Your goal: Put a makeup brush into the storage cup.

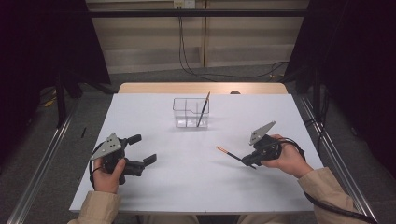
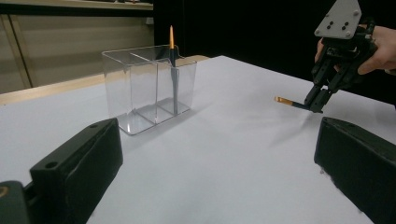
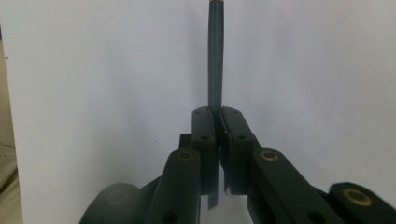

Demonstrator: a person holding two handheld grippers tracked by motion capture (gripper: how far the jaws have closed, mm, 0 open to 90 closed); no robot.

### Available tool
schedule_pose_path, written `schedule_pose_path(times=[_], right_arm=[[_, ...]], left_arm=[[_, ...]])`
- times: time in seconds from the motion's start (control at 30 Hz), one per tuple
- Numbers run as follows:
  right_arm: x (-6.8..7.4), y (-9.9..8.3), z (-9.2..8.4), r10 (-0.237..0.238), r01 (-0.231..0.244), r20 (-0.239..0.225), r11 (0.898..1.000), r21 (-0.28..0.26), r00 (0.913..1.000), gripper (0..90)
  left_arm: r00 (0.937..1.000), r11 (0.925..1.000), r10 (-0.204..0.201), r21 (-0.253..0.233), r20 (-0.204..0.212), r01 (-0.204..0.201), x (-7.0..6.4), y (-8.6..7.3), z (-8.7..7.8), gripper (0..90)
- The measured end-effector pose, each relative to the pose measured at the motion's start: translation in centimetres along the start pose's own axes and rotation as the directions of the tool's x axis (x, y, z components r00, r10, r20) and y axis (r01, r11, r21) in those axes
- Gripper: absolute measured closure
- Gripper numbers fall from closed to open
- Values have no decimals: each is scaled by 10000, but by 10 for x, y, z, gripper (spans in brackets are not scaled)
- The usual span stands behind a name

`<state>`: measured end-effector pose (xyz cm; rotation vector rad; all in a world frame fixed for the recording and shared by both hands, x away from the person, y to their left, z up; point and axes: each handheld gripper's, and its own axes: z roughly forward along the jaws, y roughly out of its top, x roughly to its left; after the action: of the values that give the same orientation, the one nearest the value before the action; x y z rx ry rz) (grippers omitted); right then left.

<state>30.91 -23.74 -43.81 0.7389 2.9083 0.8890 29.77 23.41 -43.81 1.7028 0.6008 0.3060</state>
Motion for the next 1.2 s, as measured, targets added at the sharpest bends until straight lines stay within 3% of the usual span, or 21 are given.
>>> schedule_pose_path(times=[0.3, 0.67, 0.87, 1.2], right_arm=[[1, 0, -1, 184, -173, 185, 9983, -561, 9997, 850], [4, 2, 0, 391, -373, 88, 9875, -1528, 9992, 850], [6, 3, 3, 377, -383, -67, 9838, -1750, 9993, 849], [10, 6, 8, 506, -492, -18, 9615, -2702, 9987, 849]], left_arm=[[10000, 10000, -38, 20, 91, 38, -1, 0, 1, 9], [9999, 9999, -109, -7, 88, 109, -1, 0, 2, 9], [9999, 10000, -84, -18, 78, 85, -1, 0, 2, 9], [9999, 9999, -116, 9, 98, 116, 0, -1, 3, 9]])
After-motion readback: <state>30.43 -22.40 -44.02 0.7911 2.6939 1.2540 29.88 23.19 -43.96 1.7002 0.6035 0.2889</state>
